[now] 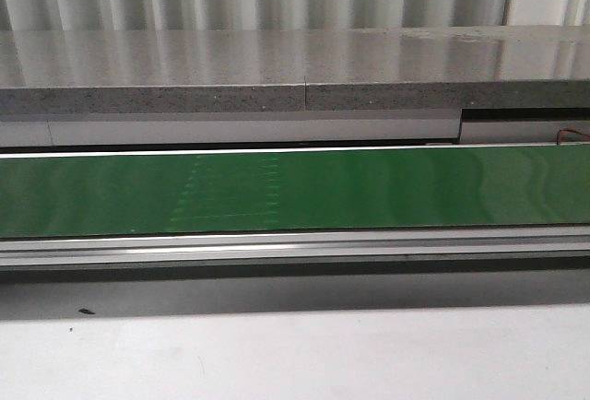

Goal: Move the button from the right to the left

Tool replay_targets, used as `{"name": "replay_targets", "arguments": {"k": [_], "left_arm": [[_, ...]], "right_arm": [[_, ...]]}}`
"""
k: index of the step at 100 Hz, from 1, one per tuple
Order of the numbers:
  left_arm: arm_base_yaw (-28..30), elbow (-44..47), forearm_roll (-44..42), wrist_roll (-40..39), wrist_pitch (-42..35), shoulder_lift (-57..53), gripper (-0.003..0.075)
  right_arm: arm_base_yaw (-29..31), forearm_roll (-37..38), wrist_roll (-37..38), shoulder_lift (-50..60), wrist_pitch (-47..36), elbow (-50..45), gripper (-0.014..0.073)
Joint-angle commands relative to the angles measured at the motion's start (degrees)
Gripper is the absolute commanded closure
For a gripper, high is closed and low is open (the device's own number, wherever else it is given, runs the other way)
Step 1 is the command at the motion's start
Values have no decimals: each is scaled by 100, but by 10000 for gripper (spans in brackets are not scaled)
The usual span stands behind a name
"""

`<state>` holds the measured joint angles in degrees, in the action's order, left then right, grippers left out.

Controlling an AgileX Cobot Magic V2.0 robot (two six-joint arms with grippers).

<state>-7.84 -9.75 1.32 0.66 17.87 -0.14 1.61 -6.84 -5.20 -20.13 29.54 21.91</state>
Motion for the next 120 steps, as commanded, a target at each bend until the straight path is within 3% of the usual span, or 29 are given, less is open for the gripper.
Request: {"name": "replay_targets", "arguments": {"k": [1,33,39,120], "left_arm": [[-18,44,11,-66,-717,-184,741],[-18,1237,11,-66,-1619,-186,741],[-18,1191,11,-66,-1246,-186,741],[-18,1215,11,-66,-1316,-186,741]], "right_arm": [[-15,-25,-47,-12,-453,145,643],[-15,-25,-47,-13,-449,145,643],[-15,-25,-47,-13,-449,145,643],[-15,-9,-47,-13,-450,145,643]]}}
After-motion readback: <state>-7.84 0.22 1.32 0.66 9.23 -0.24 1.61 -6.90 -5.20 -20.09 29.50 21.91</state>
